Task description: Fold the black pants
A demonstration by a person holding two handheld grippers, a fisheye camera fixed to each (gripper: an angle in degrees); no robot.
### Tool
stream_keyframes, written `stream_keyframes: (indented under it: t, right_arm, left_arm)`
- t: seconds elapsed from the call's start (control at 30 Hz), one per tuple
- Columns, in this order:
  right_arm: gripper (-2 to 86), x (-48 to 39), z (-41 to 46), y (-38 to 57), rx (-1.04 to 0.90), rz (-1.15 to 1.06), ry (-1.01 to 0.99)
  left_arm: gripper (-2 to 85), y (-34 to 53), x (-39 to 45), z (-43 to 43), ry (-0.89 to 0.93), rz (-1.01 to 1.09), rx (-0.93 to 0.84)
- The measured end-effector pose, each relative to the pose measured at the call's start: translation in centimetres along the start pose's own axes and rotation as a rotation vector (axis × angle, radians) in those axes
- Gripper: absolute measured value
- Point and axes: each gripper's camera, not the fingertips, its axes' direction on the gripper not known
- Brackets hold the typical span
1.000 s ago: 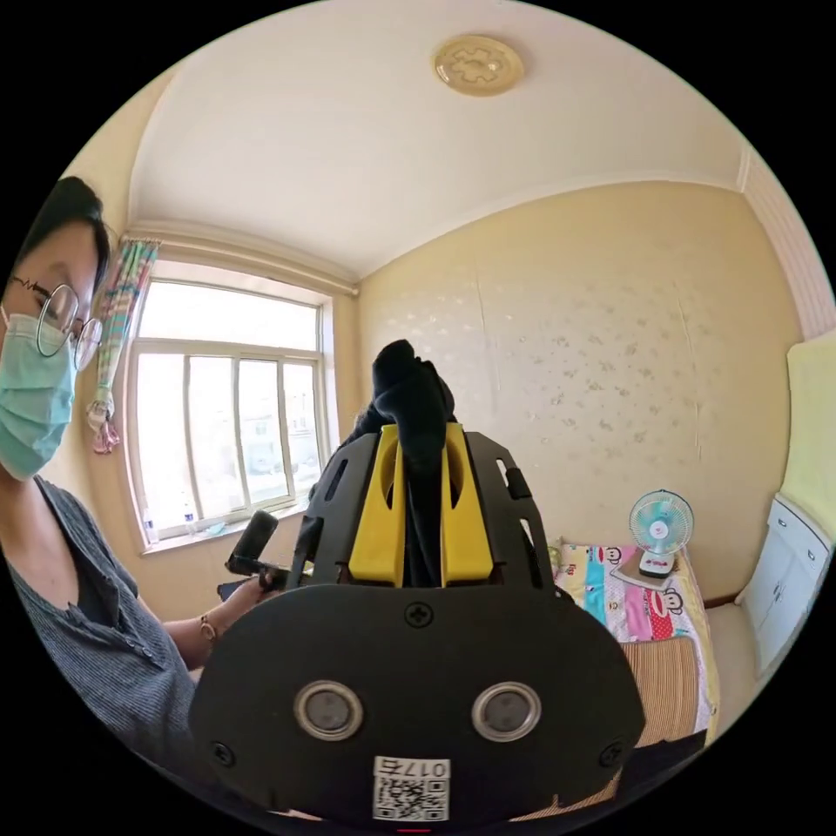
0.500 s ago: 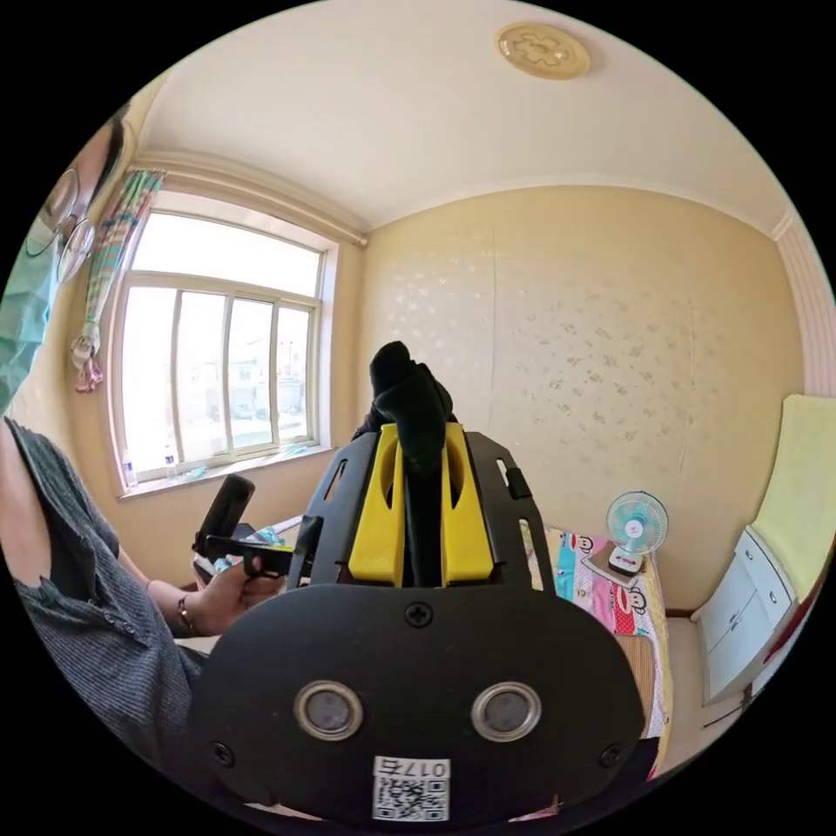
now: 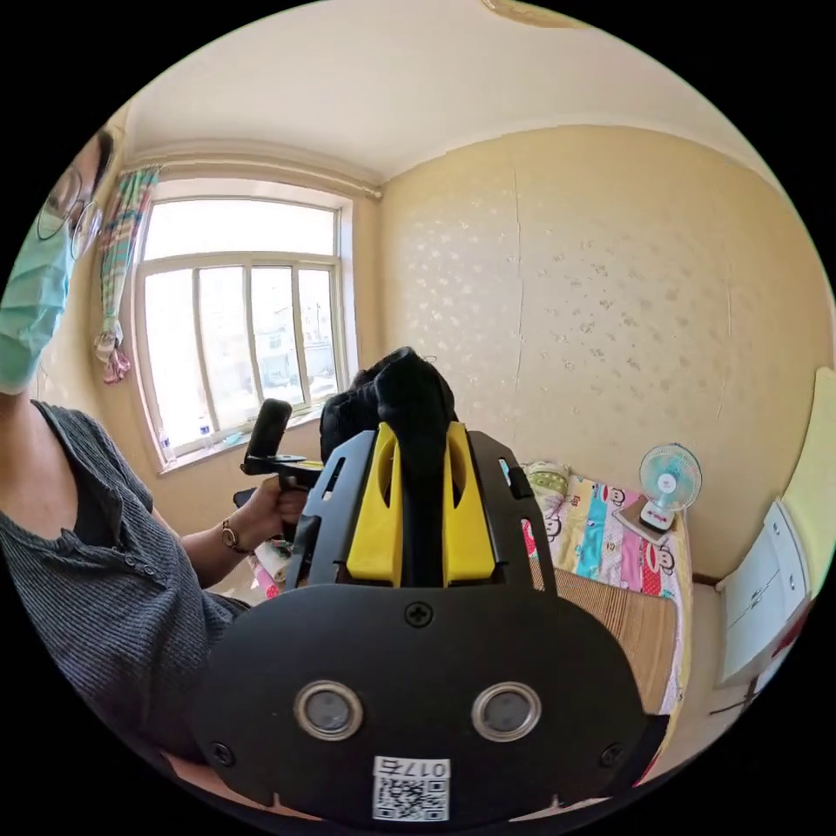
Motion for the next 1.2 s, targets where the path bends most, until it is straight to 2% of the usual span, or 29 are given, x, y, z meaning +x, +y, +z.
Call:
stream_keyframes:
  t: [0.13,0.23,0.47,0.57,0.7,0.97,1.1,1.2]
  right_arm:
    - [8.2,3.2,1.8,2.4,-0.035,0.107,-0.105]
    - [8.9,2.1,2.3,4.0,-0.046,-0.011,-0.131]
    - [15.2,3.0,-0.4,6.5,-0.047,-0.124,-0.343]
    - [14.3,3.5,-0.6,8.0,-0.025,-0.112,-0.321]
    - [12.9,3.3,0.2,9.9,-0.006,-0.043,-0.242]
    - [10.9,1.4,-4.2,14.1,0.184,0.090,-0.268]
    - [16.2,0.9,-5.2,15.1,0.161,0.184,-0.243]
    - [19.8,-1.0,-5.0,13.4,0.131,0.140,-0.382]
  left_arm:
    - [4.3,-1.2,1.0,-1.1,-0.102,0.031,-0.034]
    - [2.7,-1.4,3.2,-1.3,-0.162,0.079,-0.006]
    - [0.7,-1.7,3.4,-6.5,0.282,0.141,0.304]
    - [0.4,-3.4,3.8,-7.4,0.472,0.167,0.393]
    - [0.3,-6.6,6.2,-7.8,0.547,0.231,0.406]
    - [0.3,-10.2,12.6,-12.1,0.425,0.309,0.442]
    - [0.4,-10.9,16.6,-15.9,0.256,0.341,0.498]
    - [0.4,-11.5,18.9,-18.1,0.190,0.343,0.529]
